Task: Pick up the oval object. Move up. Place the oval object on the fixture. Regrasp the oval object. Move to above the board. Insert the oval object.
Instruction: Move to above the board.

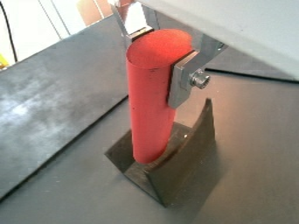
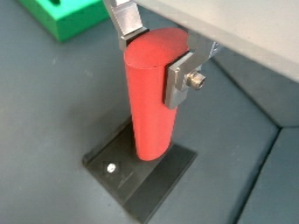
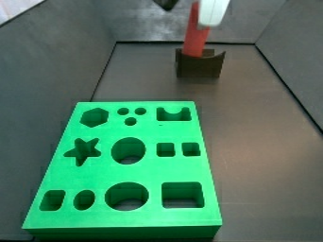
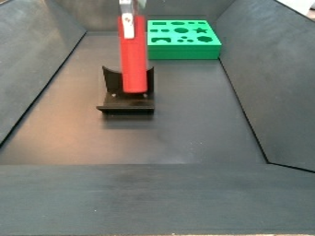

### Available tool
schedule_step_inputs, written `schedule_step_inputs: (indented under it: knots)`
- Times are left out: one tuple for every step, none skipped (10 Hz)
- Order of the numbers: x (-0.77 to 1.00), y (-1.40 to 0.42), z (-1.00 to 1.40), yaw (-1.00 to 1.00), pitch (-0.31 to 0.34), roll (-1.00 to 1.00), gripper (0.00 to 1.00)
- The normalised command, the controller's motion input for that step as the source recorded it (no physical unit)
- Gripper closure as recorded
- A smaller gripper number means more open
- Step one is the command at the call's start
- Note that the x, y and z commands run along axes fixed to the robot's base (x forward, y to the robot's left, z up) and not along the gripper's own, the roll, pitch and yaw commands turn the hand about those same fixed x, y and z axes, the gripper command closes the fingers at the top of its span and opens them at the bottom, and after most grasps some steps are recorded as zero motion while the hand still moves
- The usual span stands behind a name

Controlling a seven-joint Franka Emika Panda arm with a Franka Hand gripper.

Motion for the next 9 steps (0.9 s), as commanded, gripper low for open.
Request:
schedule_step_inputs:
  knots:
    - [-0.15,-0.08,1.0,0.02,0.159,-0.11,1.0]
    - [-0.14,-0.07,1.0,0.03,0.136,-0.09,1.0]
    - [-0.13,-0.06,1.0,0.03,0.106,-0.1,1.0]
    - [-0.11,-0.05,1.0,0.02,0.09,-0.09,1.0]
    - [-0.08,-0.03,0.83,0.02,0.081,-0.08,1.0]
    - [-0.06,-0.03,0.72,0.02,0.079,-0.09,1.0]
    - [-0.02,-0.01,0.5,0.0,0.09,-0.1,1.0]
    - [-0.01,-0.01,0.35,0.0,0.105,-0.1,1.0]
    - [-0.46,-1.0,0.38,1.0,0.026,-0.22,1.0]
